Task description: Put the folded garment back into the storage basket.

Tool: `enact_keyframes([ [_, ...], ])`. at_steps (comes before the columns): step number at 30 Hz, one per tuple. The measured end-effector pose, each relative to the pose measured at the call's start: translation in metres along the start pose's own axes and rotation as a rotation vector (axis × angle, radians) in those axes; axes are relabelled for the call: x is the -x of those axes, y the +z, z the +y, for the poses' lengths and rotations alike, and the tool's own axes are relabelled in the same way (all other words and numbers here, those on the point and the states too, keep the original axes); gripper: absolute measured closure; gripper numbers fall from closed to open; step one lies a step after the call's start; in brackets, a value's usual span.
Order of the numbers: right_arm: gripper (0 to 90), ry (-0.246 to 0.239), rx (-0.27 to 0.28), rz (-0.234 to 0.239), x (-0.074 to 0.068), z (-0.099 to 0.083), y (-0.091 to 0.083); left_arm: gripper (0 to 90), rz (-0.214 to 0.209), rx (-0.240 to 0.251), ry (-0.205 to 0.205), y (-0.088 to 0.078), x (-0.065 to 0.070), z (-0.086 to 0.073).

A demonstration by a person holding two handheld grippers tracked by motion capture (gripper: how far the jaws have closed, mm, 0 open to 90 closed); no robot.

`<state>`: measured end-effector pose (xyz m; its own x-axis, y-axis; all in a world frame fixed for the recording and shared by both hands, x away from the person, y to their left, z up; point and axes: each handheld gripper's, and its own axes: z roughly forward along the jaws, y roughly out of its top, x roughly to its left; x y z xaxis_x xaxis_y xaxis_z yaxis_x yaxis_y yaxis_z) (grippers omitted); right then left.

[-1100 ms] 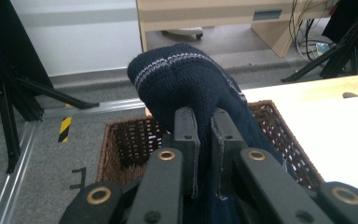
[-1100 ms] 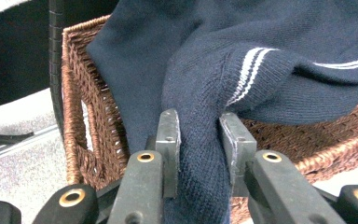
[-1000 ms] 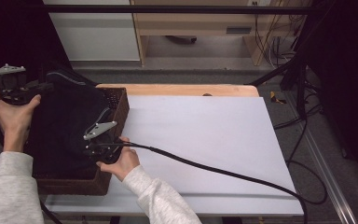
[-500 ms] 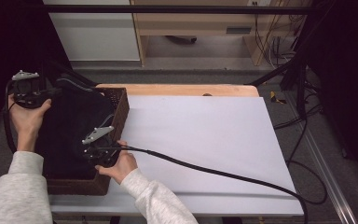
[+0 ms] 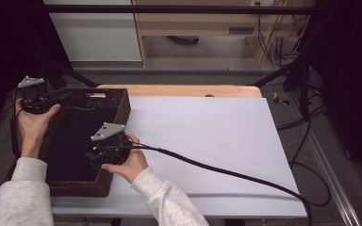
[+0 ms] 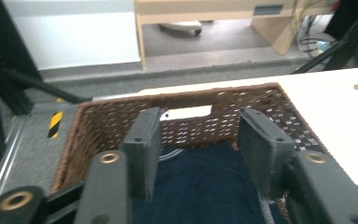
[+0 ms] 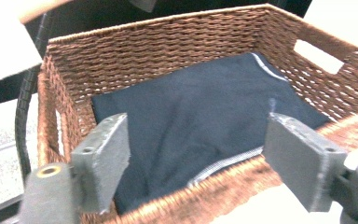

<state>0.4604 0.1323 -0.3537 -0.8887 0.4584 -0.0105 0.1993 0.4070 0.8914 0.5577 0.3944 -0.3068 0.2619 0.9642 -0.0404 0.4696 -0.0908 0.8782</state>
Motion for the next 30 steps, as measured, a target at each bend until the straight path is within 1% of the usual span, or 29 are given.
enact_keyframes([
  [2, 19.7, 0.010, 0.001, -0.005, 0.005, -0.003, -0.008, 40.1, -0.021, -0.019, 0.007, 0.000, 0.005, 0.000],
  [3, 18.6, 0.011, -0.002, 0.003, 0.008, -0.004, -0.013, 38.3, -0.032, -0.022, 0.006, 0.000, 0.007, -0.001],
  [5, 16.9, 0.010, -0.008, 0.005, 0.013, -0.007, -0.022, 35.0, -0.046, -0.008, 0.004, -0.001, 0.012, -0.004],
  [6, 15.6, 0.007, -0.012, 0.002, 0.015, -0.009, -0.026, 33.9, -0.060, -0.001, 0.001, -0.001, 0.014, -0.005],
  [8, 11.4, 0.015, -0.014, 0.006, 0.020, -0.013, -0.035, 30.2, -0.086, -0.006, -0.004, -0.001, 0.018, -0.007],
  [9, 10.4, 0.020, -0.016, 0.001, 0.023, -0.014, -0.039, 28.9, -0.094, -0.007, -0.004, -0.002, 0.020, -0.007],
  [12, 7.3, 0.047, -0.011, 0.003, 0.031, -0.021, -0.053, 26.2, -0.146, 0.009, -0.010, -0.004, 0.030, -0.009],
  [15, 5.4, 0.086, -0.010, 0.011, 0.041, -0.028, -0.066, 25.3, -0.167, 0.019, 0.022, -0.008, 0.043, -0.010],
  [17, 3.9, 0.097, -0.010, 0.016, 0.047, -0.034, -0.074, 24.2, -0.194, 0.028, 0.027, -0.010, 0.051, -0.010],
  [19, 3.1, 0.105, -0.010, 0.012, 0.053, -0.040, -0.083, 23.8, -0.204, 0.033, 0.043, -0.013, 0.058, -0.010],
  [20, 2.9, 0.108, -0.008, 0.009, 0.056, -0.043, -0.086, 23.4, -0.211, 0.034, 0.052, -0.014, 0.064, -0.010],
  [22, 1.8, 0.123, -0.006, 0.002, 0.063, -0.050, -0.096, 22.1, -0.236, 0.032, 0.061, -0.014, 0.072, -0.010],
  [24, 1.8, 0.140, 0.000, -0.005, 0.070, -0.056, -0.104, 19.9, -0.250, 0.040, 0.070, -0.014, 0.081, -0.010],
  [26, 1.4, 0.148, 0.004, -0.011, 0.076, -0.063, -0.113, 14.7, -0.261, 0.040, 0.067, -0.013, 0.089, -0.012],
  [28, 0.8, 0.156, 0.011, -0.011, 0.082, -0.069, -0.121, 14.2, -0.278, 0.040, 0.074, -0.013, 0.096, -0.014],
  [30, 0.8, 0.165, 0.018, -0.017, 0.089, -0.076, -0.131, 11.4, -0.295, 0.037, 0.075, -0.012, 0.103, -0.016],
])
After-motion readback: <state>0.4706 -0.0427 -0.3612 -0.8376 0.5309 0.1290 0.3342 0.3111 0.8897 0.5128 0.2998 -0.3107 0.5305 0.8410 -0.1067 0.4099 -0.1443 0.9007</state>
